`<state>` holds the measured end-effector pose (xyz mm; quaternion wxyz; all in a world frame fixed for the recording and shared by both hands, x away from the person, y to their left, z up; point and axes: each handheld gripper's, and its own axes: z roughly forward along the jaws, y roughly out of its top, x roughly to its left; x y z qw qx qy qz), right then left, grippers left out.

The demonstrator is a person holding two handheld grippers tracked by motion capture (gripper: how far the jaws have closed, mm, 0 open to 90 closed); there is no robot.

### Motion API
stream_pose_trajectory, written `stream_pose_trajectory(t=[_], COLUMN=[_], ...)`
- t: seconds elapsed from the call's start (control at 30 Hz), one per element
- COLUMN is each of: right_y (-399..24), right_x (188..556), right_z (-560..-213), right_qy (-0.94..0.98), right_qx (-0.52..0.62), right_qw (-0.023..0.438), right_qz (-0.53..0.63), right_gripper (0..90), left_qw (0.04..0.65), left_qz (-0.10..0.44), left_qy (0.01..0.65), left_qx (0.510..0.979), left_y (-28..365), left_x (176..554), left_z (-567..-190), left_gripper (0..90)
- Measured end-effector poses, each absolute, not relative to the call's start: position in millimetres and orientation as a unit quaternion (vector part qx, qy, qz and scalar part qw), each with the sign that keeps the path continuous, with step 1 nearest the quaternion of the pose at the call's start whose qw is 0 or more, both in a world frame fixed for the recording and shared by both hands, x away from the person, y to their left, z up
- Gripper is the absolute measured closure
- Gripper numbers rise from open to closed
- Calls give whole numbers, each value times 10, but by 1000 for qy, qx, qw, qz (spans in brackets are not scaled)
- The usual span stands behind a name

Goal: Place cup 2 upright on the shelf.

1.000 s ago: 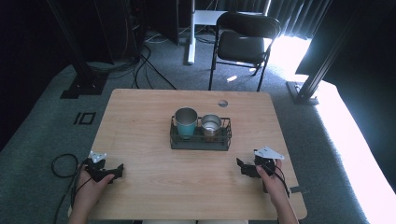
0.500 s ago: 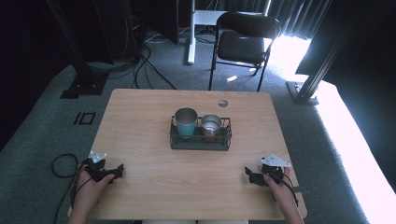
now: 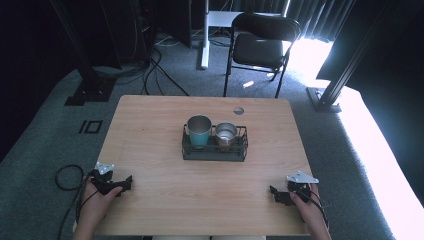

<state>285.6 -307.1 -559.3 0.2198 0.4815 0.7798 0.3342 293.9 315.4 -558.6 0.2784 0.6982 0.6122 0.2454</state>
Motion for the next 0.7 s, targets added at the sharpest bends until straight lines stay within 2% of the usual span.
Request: stream_pose_trajectory(t=[0.7], right_y=[-3085], right_x=[2829], right_z=[-5599], right_qy=[759], right_qx=[519], right_qw=[220], right_qz=[327], right_gripper=[111], left_qw=[279], left_qz=[246], left_qy=[612], left_qx=[698], left_y=[3155], left_x=[2939], left_z=[-5586], left_gripper=[20])
